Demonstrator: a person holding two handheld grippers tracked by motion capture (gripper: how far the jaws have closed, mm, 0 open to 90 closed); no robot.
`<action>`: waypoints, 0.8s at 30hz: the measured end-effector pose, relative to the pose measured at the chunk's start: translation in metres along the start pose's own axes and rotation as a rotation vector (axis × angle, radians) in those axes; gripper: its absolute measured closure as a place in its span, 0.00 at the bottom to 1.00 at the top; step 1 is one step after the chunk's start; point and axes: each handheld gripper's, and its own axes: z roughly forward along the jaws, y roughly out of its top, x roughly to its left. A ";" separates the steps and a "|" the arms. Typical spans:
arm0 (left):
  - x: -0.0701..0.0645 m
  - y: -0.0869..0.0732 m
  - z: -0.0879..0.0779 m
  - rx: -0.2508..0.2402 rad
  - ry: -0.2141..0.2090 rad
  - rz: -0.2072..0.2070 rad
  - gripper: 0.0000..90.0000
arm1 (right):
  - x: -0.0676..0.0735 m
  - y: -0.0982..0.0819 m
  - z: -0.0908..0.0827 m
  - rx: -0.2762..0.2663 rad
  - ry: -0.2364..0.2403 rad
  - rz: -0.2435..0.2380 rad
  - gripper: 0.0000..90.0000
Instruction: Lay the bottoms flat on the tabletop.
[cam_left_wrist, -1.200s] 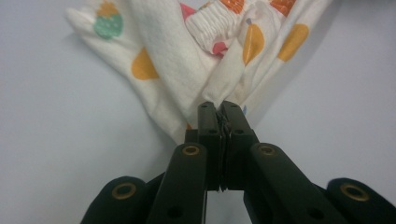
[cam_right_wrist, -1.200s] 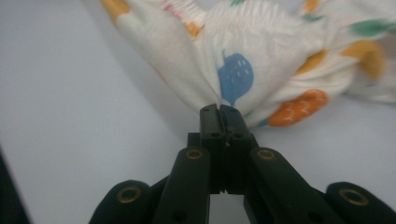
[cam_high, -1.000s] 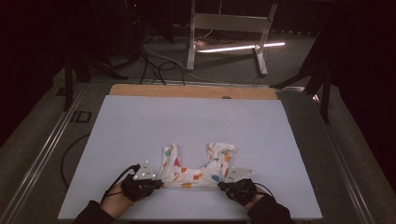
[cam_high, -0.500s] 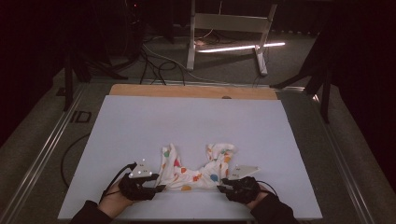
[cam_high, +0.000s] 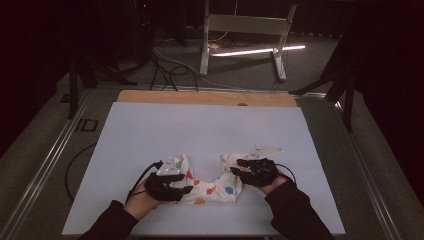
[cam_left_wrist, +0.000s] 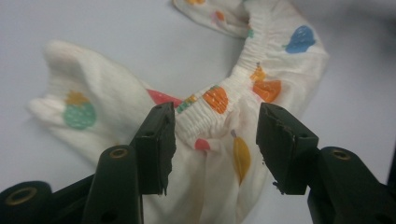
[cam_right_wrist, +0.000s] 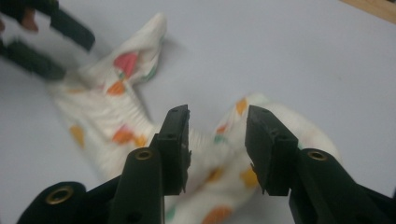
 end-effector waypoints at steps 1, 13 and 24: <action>-0.001 0.000 0.004 0.006 0.006 -0.005 0.54 | 0.000 0.000 0.000 0.000 0.000 0.000 0.68; 0.008 -0.009 0.027 0.088 0.084 -0.071 0.54 | -0.009 -0.024 0.048 0.187 0.004 0.030 0.70; 0.007 -0.010 0.035 0.075 0.047 -0.035 0.56 | 0.005 -0.034 0.037 0.186 -0.004 -0.067 0.91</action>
